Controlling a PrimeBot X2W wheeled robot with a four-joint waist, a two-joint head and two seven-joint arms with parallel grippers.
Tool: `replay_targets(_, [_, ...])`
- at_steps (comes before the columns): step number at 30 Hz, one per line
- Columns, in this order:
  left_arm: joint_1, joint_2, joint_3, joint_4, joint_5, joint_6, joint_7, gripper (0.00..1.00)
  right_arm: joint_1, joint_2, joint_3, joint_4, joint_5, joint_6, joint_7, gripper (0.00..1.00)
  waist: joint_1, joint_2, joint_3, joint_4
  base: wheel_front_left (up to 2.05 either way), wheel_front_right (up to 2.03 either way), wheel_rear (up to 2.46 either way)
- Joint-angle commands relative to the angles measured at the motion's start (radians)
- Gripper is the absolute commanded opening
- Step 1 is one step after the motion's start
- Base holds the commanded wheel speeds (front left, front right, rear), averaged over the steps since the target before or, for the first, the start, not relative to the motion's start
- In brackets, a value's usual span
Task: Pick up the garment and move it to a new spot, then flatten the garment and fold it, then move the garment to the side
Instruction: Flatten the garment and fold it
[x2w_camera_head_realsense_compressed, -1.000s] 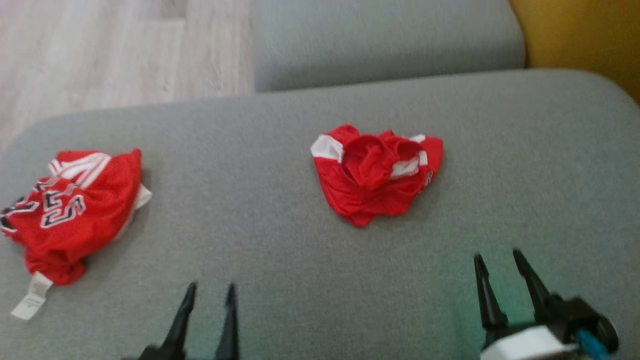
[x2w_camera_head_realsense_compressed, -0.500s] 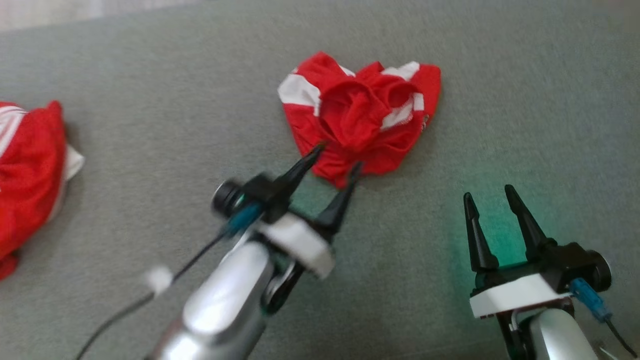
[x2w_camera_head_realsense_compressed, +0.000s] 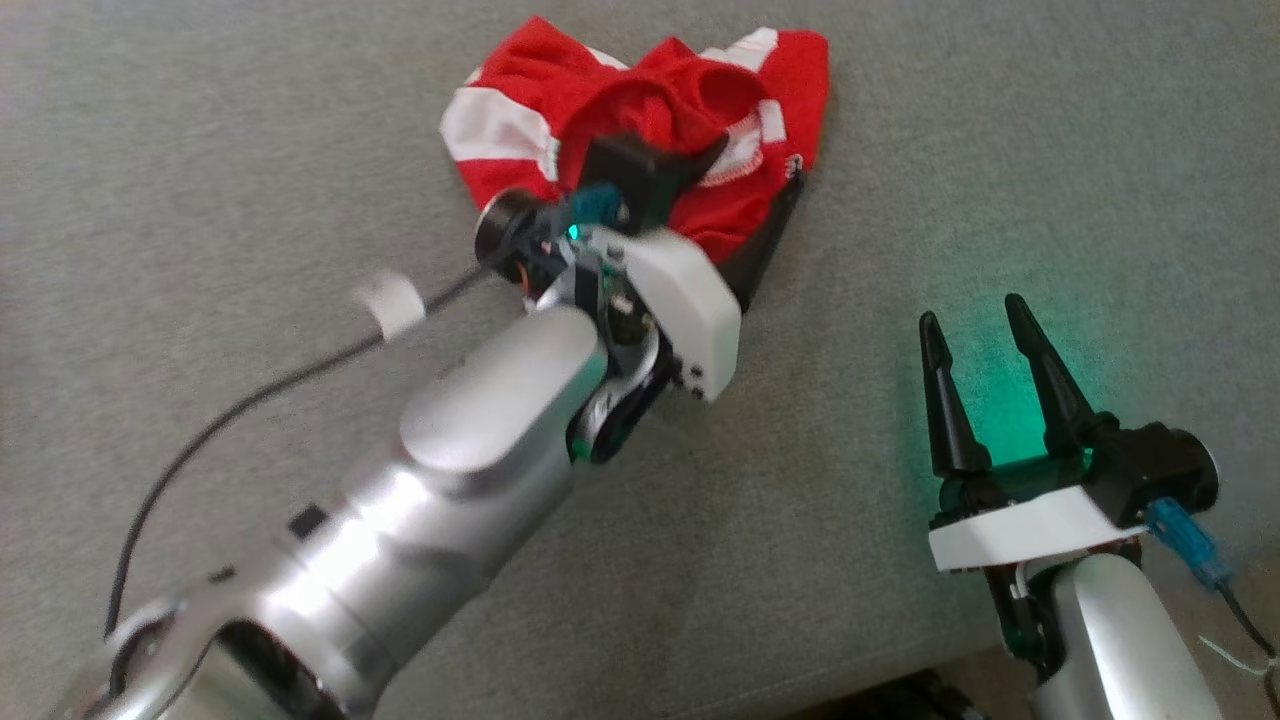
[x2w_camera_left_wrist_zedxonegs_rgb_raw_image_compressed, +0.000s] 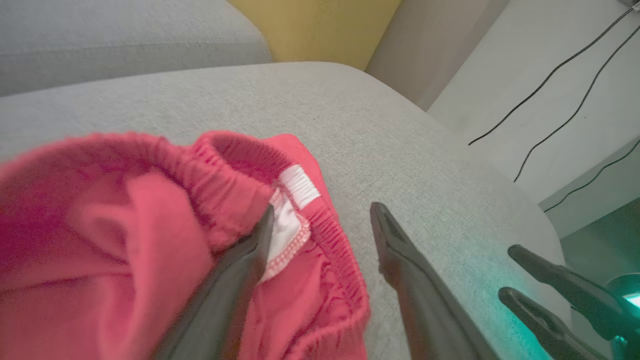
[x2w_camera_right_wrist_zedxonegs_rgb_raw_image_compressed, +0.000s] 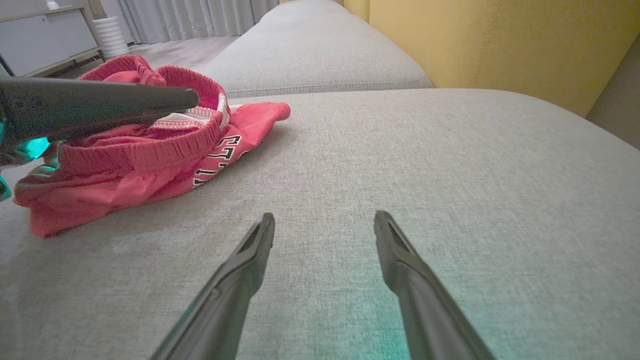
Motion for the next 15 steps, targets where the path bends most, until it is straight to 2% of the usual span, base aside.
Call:
replay_targets(1, [-0.044, -0.001, 0.007, -0.021, -0.028, 0.008, 0.011, 1.00, -0.012, -0.005, 0.025, -0.026, 0.007, -0.001, -0.006, 1.00, -0.0002, 0.0001, 0.024, -0.023, 0.00, 0.00, 0.00])
replay_targets(6, [-0.130, -0.001, -0.093, 0.042, -0.121, 0.054, 0.076, 1.00, -0.014, -0.005, 0.029, -0.020, 0.014, -0.001, -0.006, 1.00, -0.0002, 0.0001, 0.027, -0.036, 0.00, 0.00, 0.00])
replay_targets(12, [-0.197, -0.001, -0.230, 0.175, -0.088, 0.081, 0.120, 1.00, -0.024, -0.005, 0.034, -0.020, 0.026, -0.001, -0.006, 1.00, -0.0002, 0.0001, 0.018, -0.043, 0.00, 0.00, 0.00])
replay_targets(13, [-0.200, -0.001, -0.238, 0.189, -0.086, 0.078, 0.112, 0.37, -0.025, -0.005, 0.034, -0.020, 0.027, -0.001, -0.006, 1.00, -0.0002, 0.0001, 0.015, -0.043, 0.00, 0.00, 0.00])
replay_targets(14, [-0.200, -0.001, -0.245, 0.199, -0.091, 0.068, 0.109, 0.00, -0.026, -0.005, 0.033, -0.020, 0.029, -0.001, -0.006, 1.00, -0.0002, 0.0001, 0.011, -0.042, 0.00, 0.00, 0.00])
replay_targets(15, [-0.197, -0.001, -0.251, 0.208, -0.098, 0.056, 0.112, 0.00, -0.026, -0.005, 0.033, -0.018, 0.029, -0.001, -0.006, 1.00, -0.0002, 0.0001, 0.005, -0.041, 0.00, 0.00, 0.00])
